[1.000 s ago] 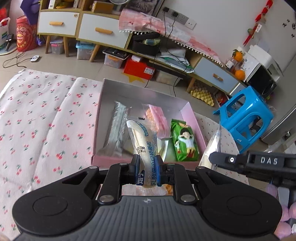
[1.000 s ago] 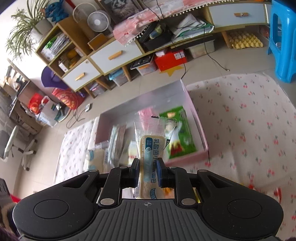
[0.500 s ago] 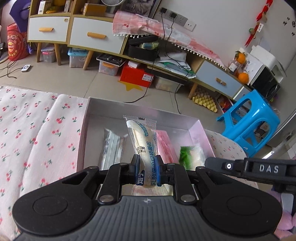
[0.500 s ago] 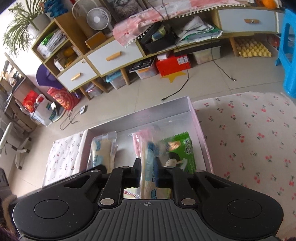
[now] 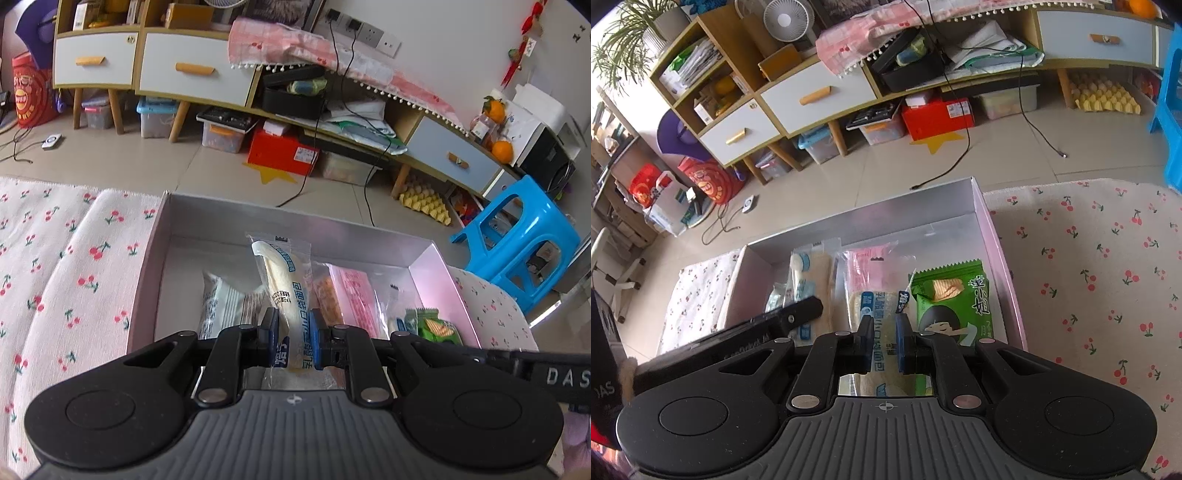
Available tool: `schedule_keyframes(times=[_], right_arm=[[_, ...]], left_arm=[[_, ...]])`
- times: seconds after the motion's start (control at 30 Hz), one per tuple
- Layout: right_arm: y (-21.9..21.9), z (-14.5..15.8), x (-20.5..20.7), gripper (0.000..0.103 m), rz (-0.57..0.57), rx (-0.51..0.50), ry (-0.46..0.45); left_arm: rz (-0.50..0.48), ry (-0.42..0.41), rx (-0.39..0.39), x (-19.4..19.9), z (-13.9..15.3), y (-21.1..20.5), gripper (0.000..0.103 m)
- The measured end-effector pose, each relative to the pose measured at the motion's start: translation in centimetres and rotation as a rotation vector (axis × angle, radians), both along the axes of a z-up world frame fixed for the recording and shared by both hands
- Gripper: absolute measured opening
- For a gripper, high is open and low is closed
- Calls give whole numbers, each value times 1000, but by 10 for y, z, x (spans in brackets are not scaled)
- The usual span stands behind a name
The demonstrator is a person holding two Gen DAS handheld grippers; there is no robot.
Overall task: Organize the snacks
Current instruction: 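Lift both milk sticks and lower them into the pink box, then open both tools to release the milk sticks and withdraw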
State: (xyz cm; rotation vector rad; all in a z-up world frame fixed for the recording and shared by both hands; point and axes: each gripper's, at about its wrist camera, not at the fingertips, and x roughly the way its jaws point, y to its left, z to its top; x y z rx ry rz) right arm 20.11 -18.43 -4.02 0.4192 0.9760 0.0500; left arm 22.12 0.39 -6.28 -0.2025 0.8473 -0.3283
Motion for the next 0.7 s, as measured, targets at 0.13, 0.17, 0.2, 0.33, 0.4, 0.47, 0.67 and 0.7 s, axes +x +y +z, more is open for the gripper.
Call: schedule_keyframes(times=[0.13, 0.17, 0.2, 0.33, 0.4, 0.47, 0.67, 0.7], right_arm=[[0, 0, -1, 15, -3, 8, 0], [-1, 0, -1, 19, -3, 10, -2], [-2, 1, -2, 19, -4, 11, -4], [-5, 6, -6, 20, -6, 30, -11], [-6, 9, -9, 24, -8, 30, -10], [-6, 15, -14, 28, -7, 23, -13], [-6, 33, -33, 47, -8, 8, -35], [-6, 36, -37, 49, -5, 6, -36]], left_arm=[[5, -38, 41, -1, 4, -3, 25], [1, -53, 44, -4, 6, -3, 32], [-7, -62, 46, -6, 8, -3, 34], [-11, -74, 71, -13, 14, -3, 47], [-9, -67, 73, -15, 17, -2, 52], [-9, -66, 79, -19, 22, -2, 57], [-17, -60, 95, -34, 35, -2, 70], [-19, -58, 102, -37, 36, -2, 71]])
